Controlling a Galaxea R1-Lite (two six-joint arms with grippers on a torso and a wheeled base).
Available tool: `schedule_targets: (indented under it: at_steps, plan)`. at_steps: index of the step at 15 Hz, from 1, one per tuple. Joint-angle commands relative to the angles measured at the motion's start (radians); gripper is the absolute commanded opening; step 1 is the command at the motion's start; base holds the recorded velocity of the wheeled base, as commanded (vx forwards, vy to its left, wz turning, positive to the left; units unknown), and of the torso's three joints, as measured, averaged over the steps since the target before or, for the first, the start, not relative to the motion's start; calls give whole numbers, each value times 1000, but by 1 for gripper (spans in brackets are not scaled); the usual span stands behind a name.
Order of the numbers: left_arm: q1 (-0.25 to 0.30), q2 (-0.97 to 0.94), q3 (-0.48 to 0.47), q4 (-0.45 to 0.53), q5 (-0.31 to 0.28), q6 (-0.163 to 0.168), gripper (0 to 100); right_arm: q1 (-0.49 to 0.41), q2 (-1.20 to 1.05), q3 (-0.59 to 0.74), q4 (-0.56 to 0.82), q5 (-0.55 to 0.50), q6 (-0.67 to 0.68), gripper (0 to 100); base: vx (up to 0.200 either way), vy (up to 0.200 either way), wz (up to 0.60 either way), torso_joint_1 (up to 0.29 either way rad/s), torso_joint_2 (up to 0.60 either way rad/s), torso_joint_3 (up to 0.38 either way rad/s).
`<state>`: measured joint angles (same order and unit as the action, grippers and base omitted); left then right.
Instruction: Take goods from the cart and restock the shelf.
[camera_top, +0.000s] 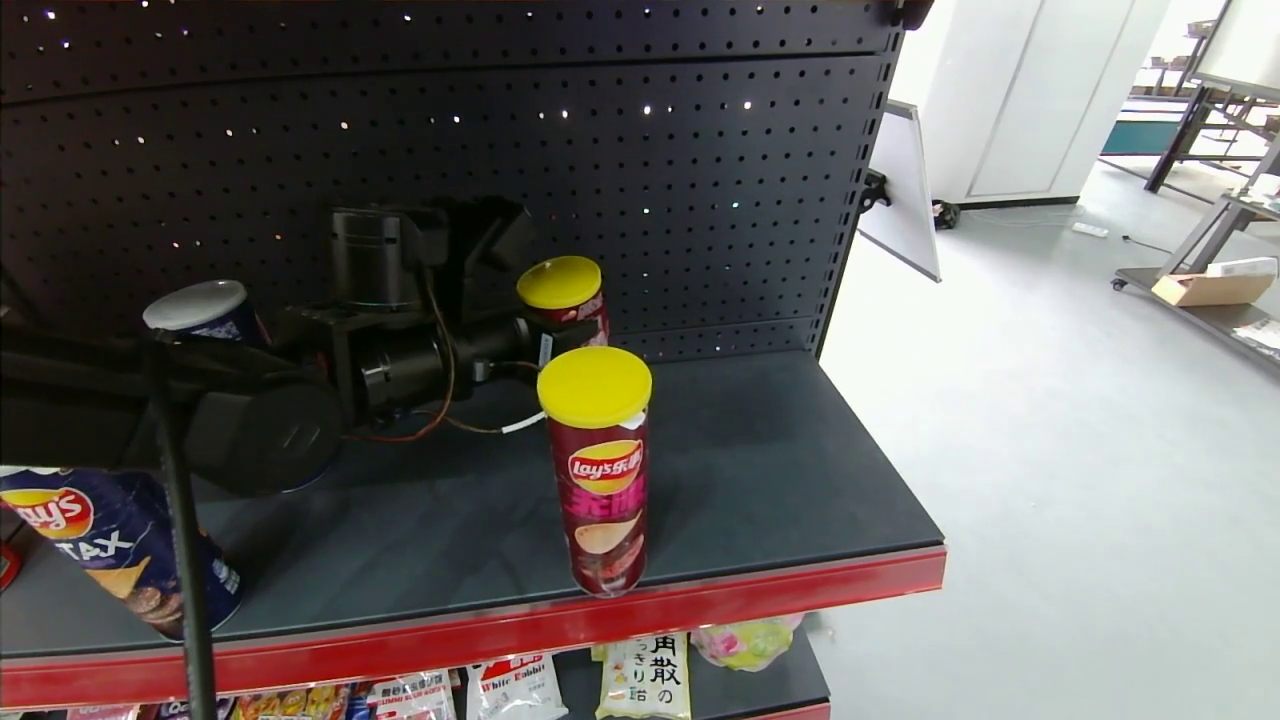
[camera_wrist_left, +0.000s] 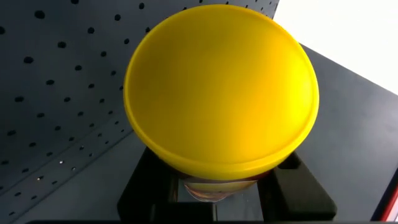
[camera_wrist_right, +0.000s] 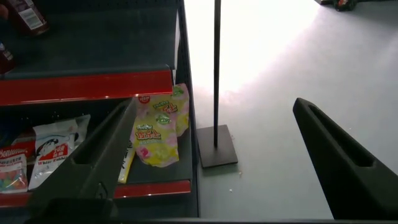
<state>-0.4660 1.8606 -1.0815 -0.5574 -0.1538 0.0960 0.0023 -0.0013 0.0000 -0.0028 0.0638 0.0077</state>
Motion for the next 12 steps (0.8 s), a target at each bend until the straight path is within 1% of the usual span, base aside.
schedule_targets:
  at_steps: [1, 4, 12]
  plan:
    - [-3, 2, -9, -1, -1, -1, 0, 1, 1, 0, 0, 1, 0, 100, 0, 0, 0, 0, 0, 0]
    - [-3, 8, -28, -1, -3, -1, 0, 1, 1, 0, 0, 1, 0, 100, 0, 0, 0, 0, 0, 0]
    - [-10, 32, -32, -2, -1, -1, 0, 1, 1, 0, 0, 1, 0, 100, 0, 0, 0, 0, 0, 0]
